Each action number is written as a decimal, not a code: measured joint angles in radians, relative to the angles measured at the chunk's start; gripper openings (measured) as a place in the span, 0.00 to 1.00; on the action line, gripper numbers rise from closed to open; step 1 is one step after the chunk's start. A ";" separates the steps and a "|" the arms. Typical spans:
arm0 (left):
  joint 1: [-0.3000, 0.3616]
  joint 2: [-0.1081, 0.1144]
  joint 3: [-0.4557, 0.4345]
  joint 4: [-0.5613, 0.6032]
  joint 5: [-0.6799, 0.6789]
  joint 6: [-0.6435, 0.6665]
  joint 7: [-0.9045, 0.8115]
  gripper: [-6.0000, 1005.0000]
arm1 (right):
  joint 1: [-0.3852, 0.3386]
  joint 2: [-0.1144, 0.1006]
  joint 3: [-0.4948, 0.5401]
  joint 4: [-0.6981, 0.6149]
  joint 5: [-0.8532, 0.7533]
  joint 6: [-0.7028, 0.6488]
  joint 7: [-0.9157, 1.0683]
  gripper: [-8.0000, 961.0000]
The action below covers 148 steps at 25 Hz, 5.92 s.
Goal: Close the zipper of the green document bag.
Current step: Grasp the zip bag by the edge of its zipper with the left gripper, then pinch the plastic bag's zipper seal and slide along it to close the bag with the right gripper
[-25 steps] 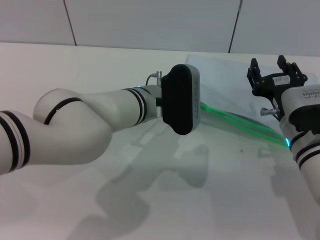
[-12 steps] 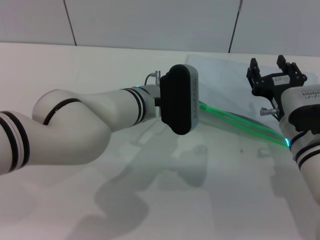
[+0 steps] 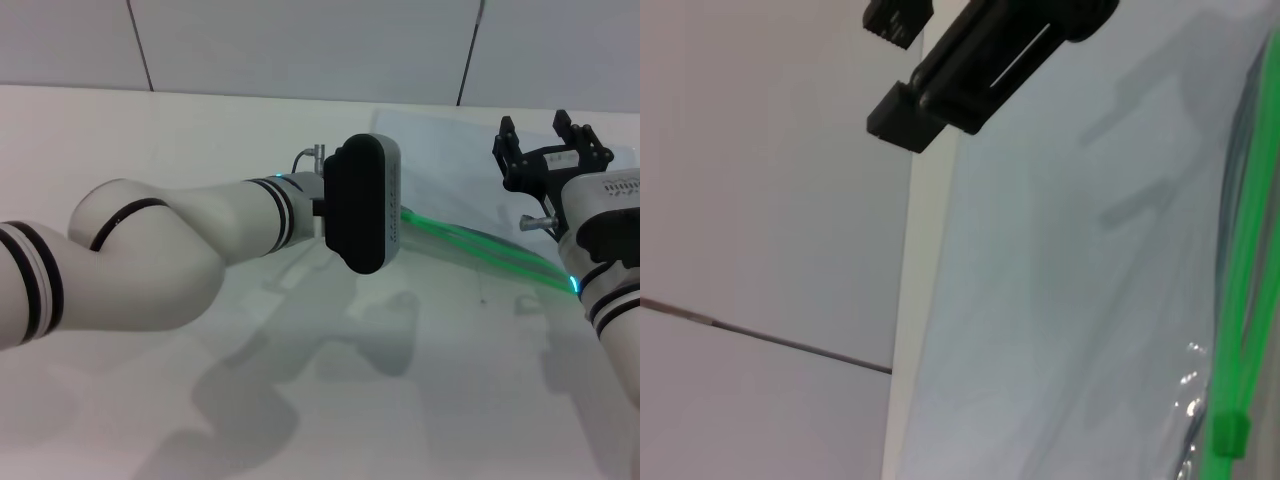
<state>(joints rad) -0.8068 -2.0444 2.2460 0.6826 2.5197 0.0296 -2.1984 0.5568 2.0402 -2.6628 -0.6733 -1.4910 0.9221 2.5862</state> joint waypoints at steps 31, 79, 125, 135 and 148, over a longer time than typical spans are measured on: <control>-0.002 0.000 0.022 -0.010 -0.009 -0.049 0.003 0.24 | 0.002 0.000 0.000 0.000 0.000 0.000 0.000 0.60; 0.192 0.013 -0.042 0.192 -0.074 -0.045 0.005 0.07 | -0.212 -0.098 0.759 -0.560 -0.527 -1.170 -0.109 0.59; 0.219 0.015 -0.069 0.243 -0.066 -0.040 0.012 0.06 | -0.216 -0.010 0.719 -0.479 -0.414 -1.183 -0.943 0.48; 0.219 0.015 -0.072 0.246 -0.065 -0.031 0.018 0.06 | -0.200 -0.008 0.684 -0.440 -0.414 -1.111 -0.944 0.38; 0.219 0.015 -0.073 0.249 -0.065 -0.031 0.020 0.06 | -0.186 -0.008 0.655 -0.420 -0.409 -1.075 -0.941 0.15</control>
<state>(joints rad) -0.5874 -2.0293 2.1735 0.9311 2.4544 -0.0014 -2.1782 0.3712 2.0324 -2.0077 -1.0933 -1.9003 -0.1524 1.6452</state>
